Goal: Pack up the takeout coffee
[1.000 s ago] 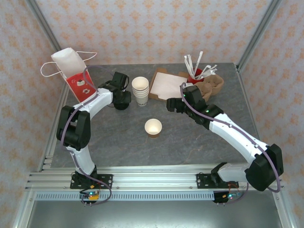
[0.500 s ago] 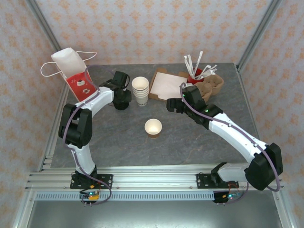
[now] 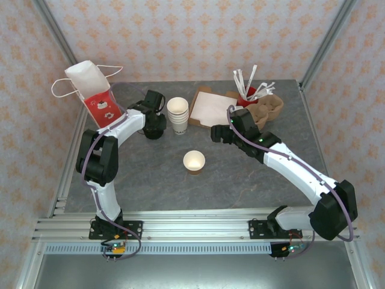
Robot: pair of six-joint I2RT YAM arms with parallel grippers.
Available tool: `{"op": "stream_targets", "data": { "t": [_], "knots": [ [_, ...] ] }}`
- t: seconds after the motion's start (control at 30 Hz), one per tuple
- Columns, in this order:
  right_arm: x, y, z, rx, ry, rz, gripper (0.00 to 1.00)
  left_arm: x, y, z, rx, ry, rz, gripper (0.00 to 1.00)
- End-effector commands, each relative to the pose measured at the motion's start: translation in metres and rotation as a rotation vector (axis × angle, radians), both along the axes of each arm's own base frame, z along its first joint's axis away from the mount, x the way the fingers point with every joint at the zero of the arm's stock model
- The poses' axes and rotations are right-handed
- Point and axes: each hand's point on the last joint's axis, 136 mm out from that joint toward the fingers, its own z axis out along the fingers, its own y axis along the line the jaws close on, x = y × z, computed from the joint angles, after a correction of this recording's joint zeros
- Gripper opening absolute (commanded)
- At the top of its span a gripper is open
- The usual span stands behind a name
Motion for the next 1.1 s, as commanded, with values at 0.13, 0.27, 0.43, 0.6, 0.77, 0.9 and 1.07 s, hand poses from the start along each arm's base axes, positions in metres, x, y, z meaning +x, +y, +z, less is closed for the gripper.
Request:
{"op": "stream_targets", "data": {
  "t": [0.13, 0.27, 0.43, 0.6, 0.77, 0.9, 1.07],
  "knots": [
    [-0.001, -0.003, -0.007, -0.013, 0.014, -0.021, 0.94, 0.003, 0.006, 0.003, 0.013, 0.012, -0.010, 0.27],
    [-0.001, -0.003, -0.009, -0.015, 0.020, -0.021, 0.94, 0.003, 0.006, 0.006, 0.013, 0.007, -0.010, 0.22],
    [-0.001, -0.002, -0.008, -0.012, 0.019, -0.019, 0.94, 0.002, 0.007, 0.011, 0.021, -0.002, -0.009, 0.17],
    [-0.001, -0.002, -0.006, -0.009, 0.017, -0.020, 0.94, 0.001, 0.009, 0.020, 0.023, -0.020, -0.002, 0.12],
    [-0.001, -0.002, -0.005, -0.007, 0.016, -0.019, 0.94, -0.001, 0.010, 0.035, 0.013, -0.045, 0.006, 0.09],
    [-0.001, -0.001, -0.003, -0.004, 0.014, -0.018, 0.94, -0.005, 0.012, 0.057, 0.003, -0.087, 0.017, 0.09],
    [-0.002, 0.003, 0.005, 0.026, 0.016, -0.011, 0.94, -0.017, 0.012, 0.095, -0.050, -0.160, 0.042, 0.09]
  ]
}}
